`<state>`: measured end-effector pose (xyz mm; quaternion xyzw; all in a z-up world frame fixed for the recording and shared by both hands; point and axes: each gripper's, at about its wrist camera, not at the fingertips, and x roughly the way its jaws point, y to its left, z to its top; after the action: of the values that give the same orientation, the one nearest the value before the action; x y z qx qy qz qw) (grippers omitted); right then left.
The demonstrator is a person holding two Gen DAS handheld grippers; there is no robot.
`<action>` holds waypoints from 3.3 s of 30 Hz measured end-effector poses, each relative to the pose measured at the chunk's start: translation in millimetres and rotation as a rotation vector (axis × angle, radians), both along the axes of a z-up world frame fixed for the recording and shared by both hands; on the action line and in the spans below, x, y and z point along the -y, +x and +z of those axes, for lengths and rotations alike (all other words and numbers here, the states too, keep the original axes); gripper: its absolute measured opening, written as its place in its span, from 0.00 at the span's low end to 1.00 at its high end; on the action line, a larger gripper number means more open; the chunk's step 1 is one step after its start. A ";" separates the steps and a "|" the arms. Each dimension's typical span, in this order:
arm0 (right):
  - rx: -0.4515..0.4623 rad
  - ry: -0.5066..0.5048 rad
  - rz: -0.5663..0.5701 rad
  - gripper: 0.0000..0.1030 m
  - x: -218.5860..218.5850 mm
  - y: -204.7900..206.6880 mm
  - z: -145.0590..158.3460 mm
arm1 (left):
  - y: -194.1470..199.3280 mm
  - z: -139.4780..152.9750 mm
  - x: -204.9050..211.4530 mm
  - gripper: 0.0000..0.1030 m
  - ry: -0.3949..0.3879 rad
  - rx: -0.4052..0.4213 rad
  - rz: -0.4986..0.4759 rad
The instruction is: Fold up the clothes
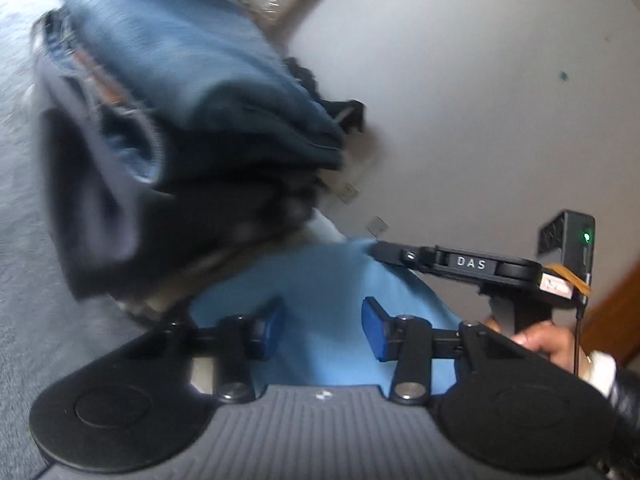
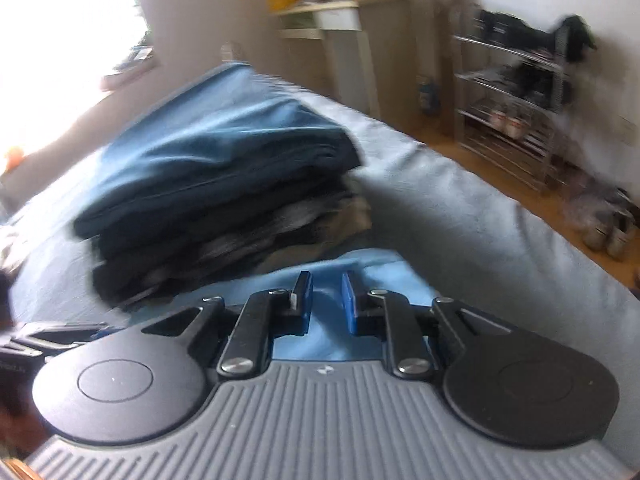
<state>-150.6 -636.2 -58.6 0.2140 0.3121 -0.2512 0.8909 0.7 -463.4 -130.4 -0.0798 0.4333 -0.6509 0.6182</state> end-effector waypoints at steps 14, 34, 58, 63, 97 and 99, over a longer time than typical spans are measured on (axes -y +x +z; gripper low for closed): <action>0.054 -0.127 -0.137 0.16 -86.4 -131.8 65.4 | -36.4 35.1 -27.8 0.50 -0.079 0.060 -0.076; 0.034 -0.064 -0.385 0.17 -85.1 -210.3 40.1 | -84.4 119.1 -182.5 0.60 0.001 0.301 -0.023; 0.356 -0.263 -0.287 0.72 -202.0 -257.4 196.4 | -207.8 242.0 -253.2 1.00 -0.035 0.577 0.154; 0.260 -0.278 -0.218 0.84 -254.3 -262.6 179.7 | -226.9 234.7 -261.3 1.00 0.019 0.582 0.207; -0.279 -0.242 -0.538 0.99 -330.1 -304.0 71.7 | -324.0 160.7 -248.0 1.00 0.230 0.689 0.109; -0.276 -0.242 -0.545 0.99 -331.0 -305.1 71.9 | -325.1 158.1 -249.1 1.00 0.239 0.683 0.080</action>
<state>-455.7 -305.2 13.3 0.1460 0.3291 -0.5425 0.7590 -324.3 -214.3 27.7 0.1980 0.2713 -0.5600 0.7574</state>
